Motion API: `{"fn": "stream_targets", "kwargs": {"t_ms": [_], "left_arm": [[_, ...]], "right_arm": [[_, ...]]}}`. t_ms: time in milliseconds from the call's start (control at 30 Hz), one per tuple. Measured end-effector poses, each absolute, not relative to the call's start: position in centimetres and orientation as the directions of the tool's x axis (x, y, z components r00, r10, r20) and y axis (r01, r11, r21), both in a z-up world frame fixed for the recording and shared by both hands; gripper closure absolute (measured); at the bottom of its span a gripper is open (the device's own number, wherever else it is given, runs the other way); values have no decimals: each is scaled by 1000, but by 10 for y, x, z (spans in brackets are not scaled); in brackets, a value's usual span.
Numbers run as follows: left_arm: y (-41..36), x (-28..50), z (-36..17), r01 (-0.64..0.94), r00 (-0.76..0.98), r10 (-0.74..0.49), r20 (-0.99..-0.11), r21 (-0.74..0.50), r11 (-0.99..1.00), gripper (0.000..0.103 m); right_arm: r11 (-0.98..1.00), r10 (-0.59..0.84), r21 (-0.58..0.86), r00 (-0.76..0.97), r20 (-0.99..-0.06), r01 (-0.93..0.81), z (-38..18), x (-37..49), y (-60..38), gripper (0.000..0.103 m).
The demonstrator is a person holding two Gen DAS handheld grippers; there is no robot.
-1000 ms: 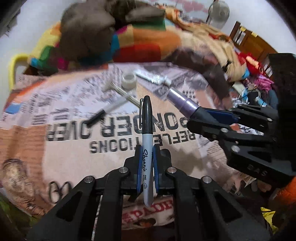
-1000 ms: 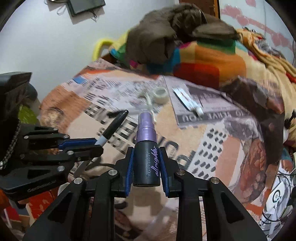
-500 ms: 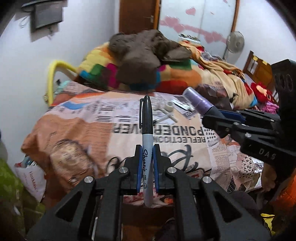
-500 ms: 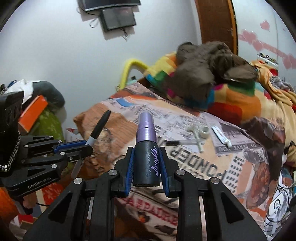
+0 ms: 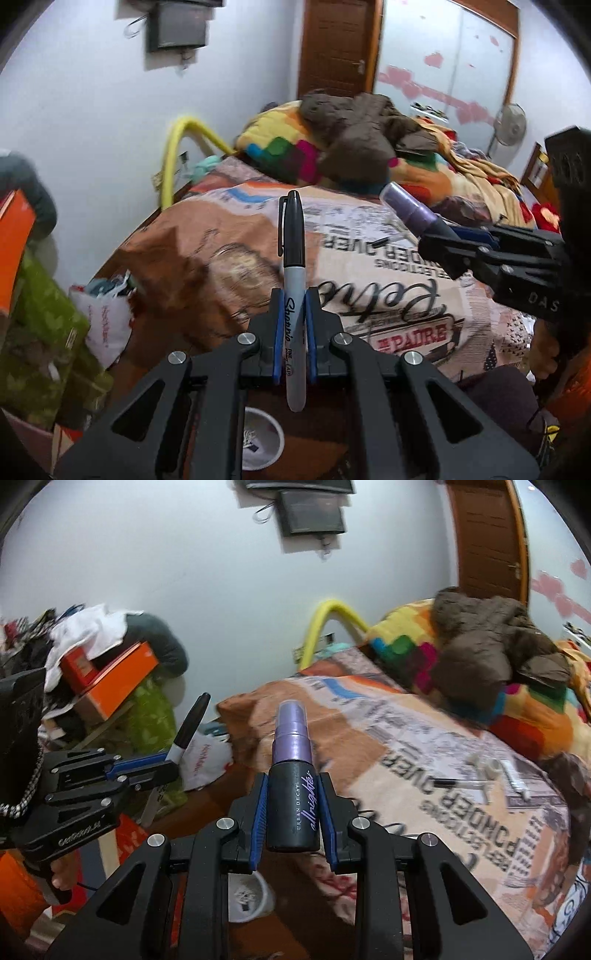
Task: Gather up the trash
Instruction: 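Carry the Sharpie and spray bottle with both grippers over the white bin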
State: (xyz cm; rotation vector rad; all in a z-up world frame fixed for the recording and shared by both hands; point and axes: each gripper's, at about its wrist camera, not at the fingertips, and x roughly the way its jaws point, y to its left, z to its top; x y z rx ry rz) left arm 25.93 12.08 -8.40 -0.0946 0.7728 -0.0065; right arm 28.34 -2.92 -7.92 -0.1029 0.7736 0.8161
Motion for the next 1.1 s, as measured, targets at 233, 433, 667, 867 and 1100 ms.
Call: {"fn": "stream_targets", "kwargs": {"t_ms": [233, 433, 667, 867, 1100], "left_arm": [[182, 225, -115, -155, 695, 36, -718, -102, 983, 93], [227, 196, -155, -271, 651, 68, -756, -147, 951, 93], [250, 173, -213, -333, 576, 61, -815, -166, 928, 93], [258, 163, -262, -369, 506, 21, -862, -195, 909, 93], [259, 154, -306, -410, 443, -40, -896, -242, 879, 93]], "right_arm": [[634, 642, 235, 333, -691, -737, -112, 264, 23, 79], [591, 633, 281, 218, -743, -756, -149, 248, 60, 79], [572, 584, 292, 132, -801, -766, -188, 234, 90, 79], [570, 530, 321, 40, -847, -757, -232, 222, 110, 79], [590, 404, 331, -85, -911, -736, -305, 204, 130, 79]]}}
